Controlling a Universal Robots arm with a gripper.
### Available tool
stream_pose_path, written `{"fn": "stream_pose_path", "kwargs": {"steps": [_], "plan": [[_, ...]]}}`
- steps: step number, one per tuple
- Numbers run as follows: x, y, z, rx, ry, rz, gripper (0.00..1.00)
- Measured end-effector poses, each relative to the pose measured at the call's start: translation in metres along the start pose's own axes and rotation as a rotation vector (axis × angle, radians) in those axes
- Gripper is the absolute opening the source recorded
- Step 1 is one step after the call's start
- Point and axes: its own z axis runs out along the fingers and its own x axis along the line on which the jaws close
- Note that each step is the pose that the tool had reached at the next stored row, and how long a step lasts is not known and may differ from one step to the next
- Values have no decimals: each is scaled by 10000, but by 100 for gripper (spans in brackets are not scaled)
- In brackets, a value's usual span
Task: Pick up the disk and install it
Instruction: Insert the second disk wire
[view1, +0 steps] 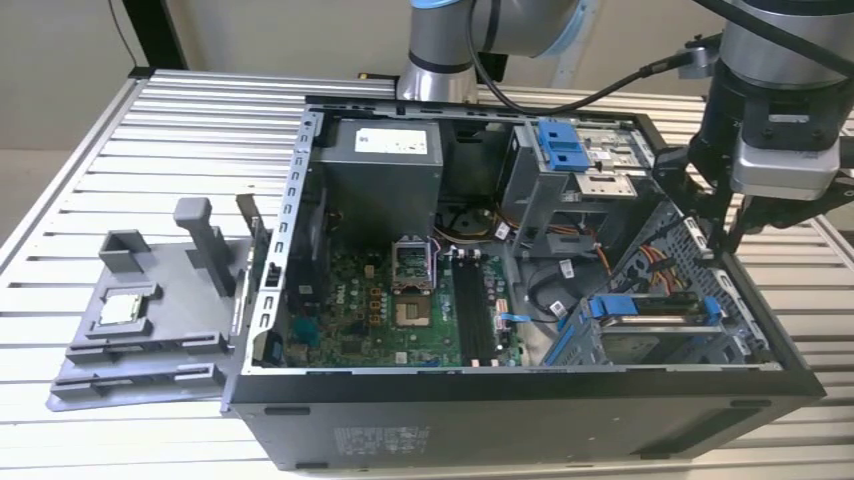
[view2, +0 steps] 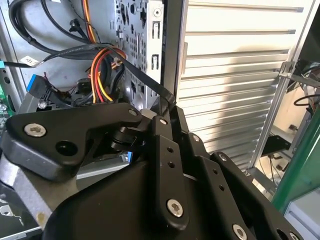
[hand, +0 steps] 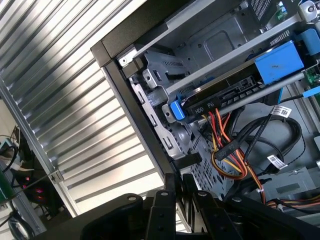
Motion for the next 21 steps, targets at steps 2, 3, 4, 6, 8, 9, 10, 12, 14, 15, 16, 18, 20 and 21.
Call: {"fn": "stream_pose_path", "kwargs": {"steps": [2, 3, 4, 6, 8, 9, 10, 12, 14, 15, 16, 18, 20, 21], "plan": [[0, 0, 0, 0, 0, 0, 100], [1, 0, -2, 0, 0, 0, 100], [2, 0, -5, 0, 0, 0, 100], [3, -1, -8, 0, 0, 0, 100], [3, -2, -10, 1, 0, 1, 100], [4, -2, -12, 1, -1, 1, 100], [4, -2, -13, 0, 0, 1, 100], [5, -2, -15, 1, 0, 0, 100], [6, -3, -17, -1, 1, 0, 0], [6, -3, -17, -1, 1, 0, 0], [6, -3, -17, -1, 1, 0, 0], [10, 4, -19, 0, 0, 0, 0], [21, 18, -26, 10, -6, 5, 0], [40, 38, -41, 29, -17, 17, 0]]}}
